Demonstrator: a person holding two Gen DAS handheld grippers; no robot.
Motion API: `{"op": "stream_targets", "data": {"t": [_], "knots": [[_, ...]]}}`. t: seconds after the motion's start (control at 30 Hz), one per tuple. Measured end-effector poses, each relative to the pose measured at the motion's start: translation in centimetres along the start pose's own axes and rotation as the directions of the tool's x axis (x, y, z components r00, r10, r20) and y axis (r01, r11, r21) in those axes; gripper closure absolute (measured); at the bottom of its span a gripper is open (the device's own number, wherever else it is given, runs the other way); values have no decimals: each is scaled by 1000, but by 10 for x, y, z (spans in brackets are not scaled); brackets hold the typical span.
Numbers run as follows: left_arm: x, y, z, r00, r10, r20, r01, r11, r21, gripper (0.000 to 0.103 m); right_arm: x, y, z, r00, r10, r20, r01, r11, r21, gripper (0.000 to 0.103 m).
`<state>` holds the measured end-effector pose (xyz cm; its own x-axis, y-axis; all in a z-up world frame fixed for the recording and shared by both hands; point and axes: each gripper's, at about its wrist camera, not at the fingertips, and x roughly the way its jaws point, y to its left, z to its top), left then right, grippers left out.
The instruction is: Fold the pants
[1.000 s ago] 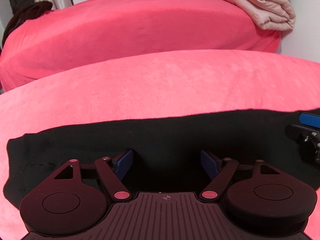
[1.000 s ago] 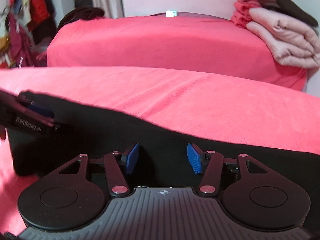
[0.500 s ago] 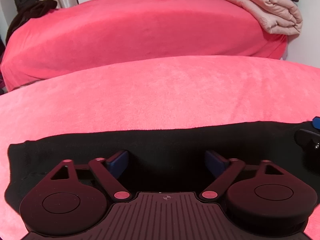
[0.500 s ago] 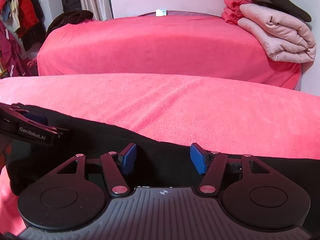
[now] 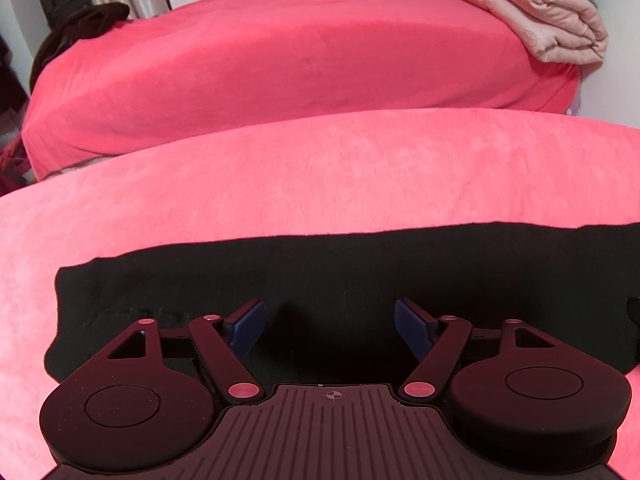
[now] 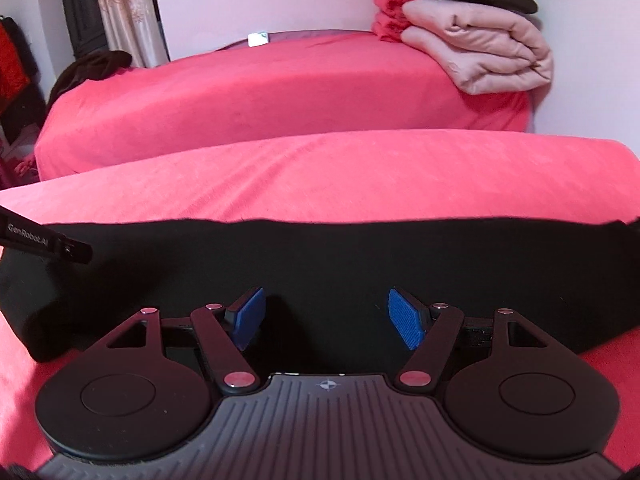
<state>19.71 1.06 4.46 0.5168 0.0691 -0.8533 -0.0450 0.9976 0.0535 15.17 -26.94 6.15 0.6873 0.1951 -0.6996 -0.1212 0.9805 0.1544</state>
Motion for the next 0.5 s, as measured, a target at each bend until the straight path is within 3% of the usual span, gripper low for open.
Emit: {"op": "stream_targets", "data": {"t": [0.23,0.5], "knots": [[-3,-1,-1,1000,8,-4,-7,1000,8,0,-12,-14,-5,1000,-19,9,19,997,72,29],[11,-2,-6,999,17,-40,-17,1000,13,0,-40,-73,-18,996,-85,-6,83,952,294,27]]}}
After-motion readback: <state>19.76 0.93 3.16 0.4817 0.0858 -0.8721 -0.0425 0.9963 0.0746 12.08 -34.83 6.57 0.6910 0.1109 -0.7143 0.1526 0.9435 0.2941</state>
